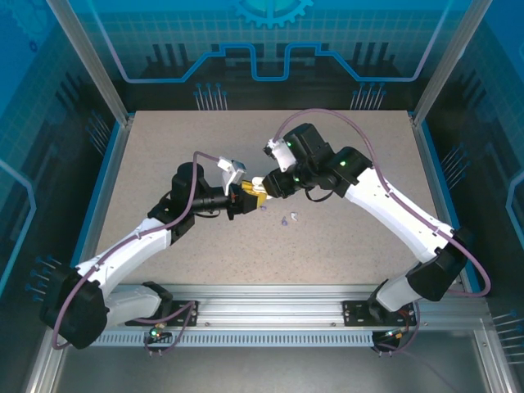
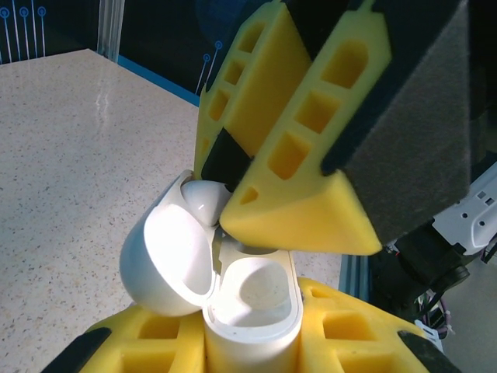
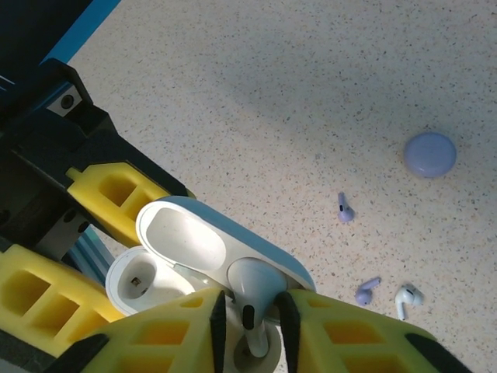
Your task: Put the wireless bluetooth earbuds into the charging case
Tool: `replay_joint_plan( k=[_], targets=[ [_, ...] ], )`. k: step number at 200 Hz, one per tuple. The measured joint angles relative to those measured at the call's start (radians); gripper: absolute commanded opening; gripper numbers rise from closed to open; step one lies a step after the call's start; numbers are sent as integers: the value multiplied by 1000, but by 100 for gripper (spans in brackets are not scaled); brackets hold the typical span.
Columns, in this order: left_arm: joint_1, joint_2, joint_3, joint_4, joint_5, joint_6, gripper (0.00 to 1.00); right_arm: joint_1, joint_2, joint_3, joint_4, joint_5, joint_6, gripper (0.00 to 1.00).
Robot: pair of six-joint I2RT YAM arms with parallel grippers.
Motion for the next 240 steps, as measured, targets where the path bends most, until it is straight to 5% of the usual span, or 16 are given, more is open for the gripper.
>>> replay_joint_plan(
  k=[55,240],
  targets=[
    [0,0,0,-11,-31,0,5,-1,3,-3,9,11,10,12],
    [-14,0,0,13,-45,1,5,-71,-111,-130,113,-143,13,13]
  ],
)
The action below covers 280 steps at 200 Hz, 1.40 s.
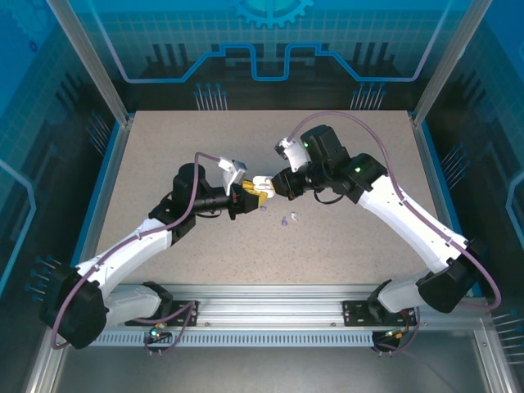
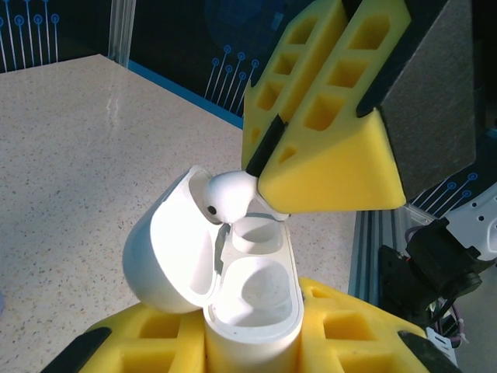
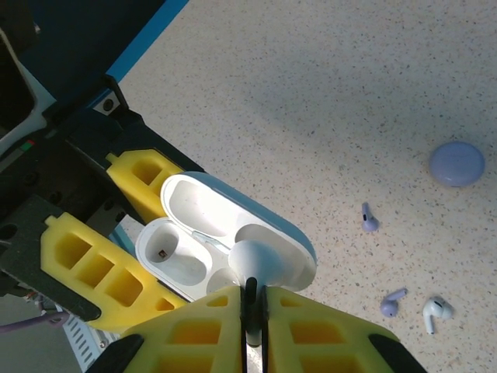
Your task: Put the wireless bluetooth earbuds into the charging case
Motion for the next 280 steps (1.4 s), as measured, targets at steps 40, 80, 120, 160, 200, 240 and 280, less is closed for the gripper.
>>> replay_joint_plan(
  k=[40,80,120,160,200,240,280],
  targets=[
    [0,5,6,-16,-11,4,5,-14,-32,-14,10,-12,0,13],
    [0,10,20,-80,-68,27,5,-31,-45,-42,7,-8,-5,14],
    [2,10,20,-172,-217,32,4,-33,-34,-131,6,13,-8,14],
    [33,9,-10,-183,-294,9,4,-39,49,-233,38,23,-7,14],
    [41,-9,-35,-191,-311,-5,4,-39,193,-281,125,31,-6,13],
    [53,-44,-63,-191,-313,-16,4,-39,336,-281,209,67,-2,13],
    [57,-45,-88,-190,-313,-31,4,-36,433,-261,237,151,-3,13]
  ],
)
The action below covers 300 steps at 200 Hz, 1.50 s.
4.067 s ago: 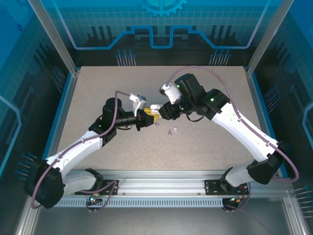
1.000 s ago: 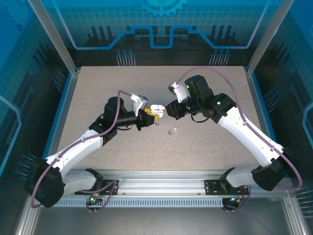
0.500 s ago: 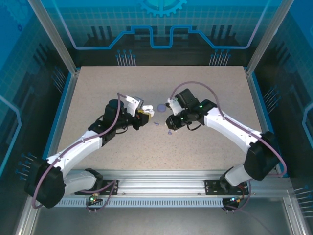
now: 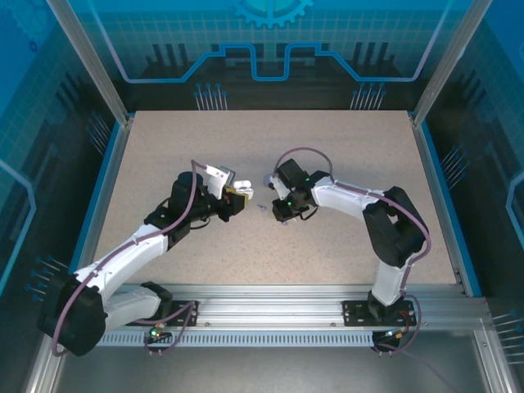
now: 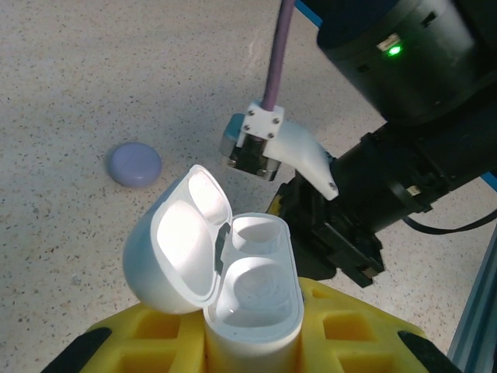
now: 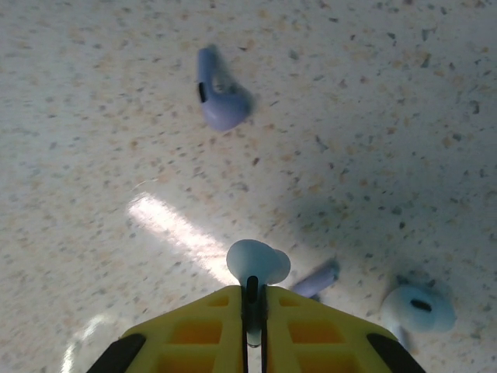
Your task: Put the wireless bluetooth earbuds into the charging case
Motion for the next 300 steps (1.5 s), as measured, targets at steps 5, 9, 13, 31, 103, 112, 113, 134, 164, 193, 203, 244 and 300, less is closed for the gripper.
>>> replay_joint_plan(
  k=[5,9,13,31,103,112,113,134,164,193,203,244,300],
  targets=[
    [1,0,-2,0,0,0,4,1,11,3,3,14,0,13],
    [2,0,-4,0,0,0,4,1,18,6,5,24,0,14],
    [3,0,-5,0,0,-1,4,1,23,7,7,34,3,15],
    [7,0,-6,0,0,-1,4,2,41,11,9,71,9,19],
    [10,0,-6,11,0,-1,4,26,53,58,0,94,15,43],
    [10,0,-6,11,0,-1,4,26,53,66,-7,98,15,43],
    [10,0,-6,11,0,-1,4,26,53,67,-8,98,15,43],
    [10,0,-6,11,0,-1,4,26,53,91,-26,108,18,44],
    [15,0,-6,11,0,-1,4,26,56,122,-45,109,21,40],
    [20,0,-6,11,0,-1,4,26,57,133,-64,119,21,42],
    [23,-1,-6,11,0,-2,4,26,57,133,-76,118,19,42],
    [59,-16,-25,34,2,-48,4,26,75,165,-139,105,-23,48],
    [77,-59,-39,38,5,-79,4,27,171,247,-206,100,-54,52]
  ],
)
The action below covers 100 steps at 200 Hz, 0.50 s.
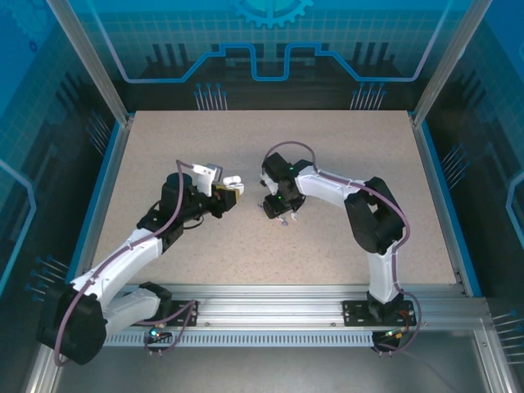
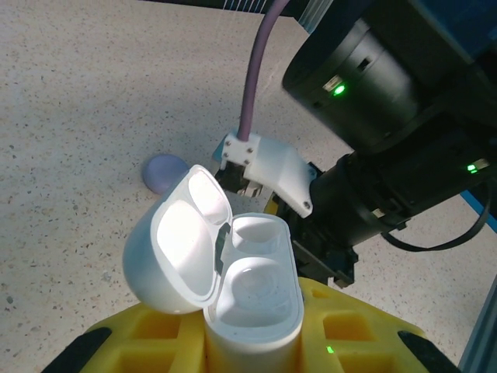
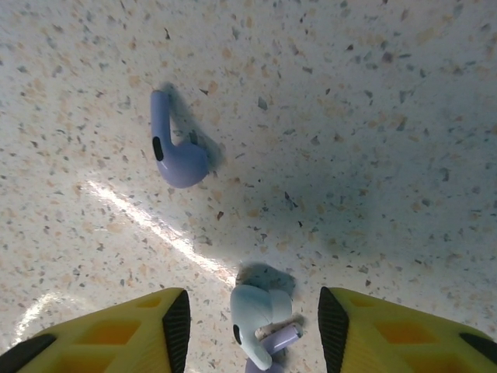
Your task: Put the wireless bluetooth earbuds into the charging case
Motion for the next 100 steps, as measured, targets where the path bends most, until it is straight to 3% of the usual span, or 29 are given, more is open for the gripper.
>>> replay_joint_plan(
  k=[100],
  targets=[
    [2,-13,0,0,0,0,4,41,68,48,-80,50,4,48]
  ],
)
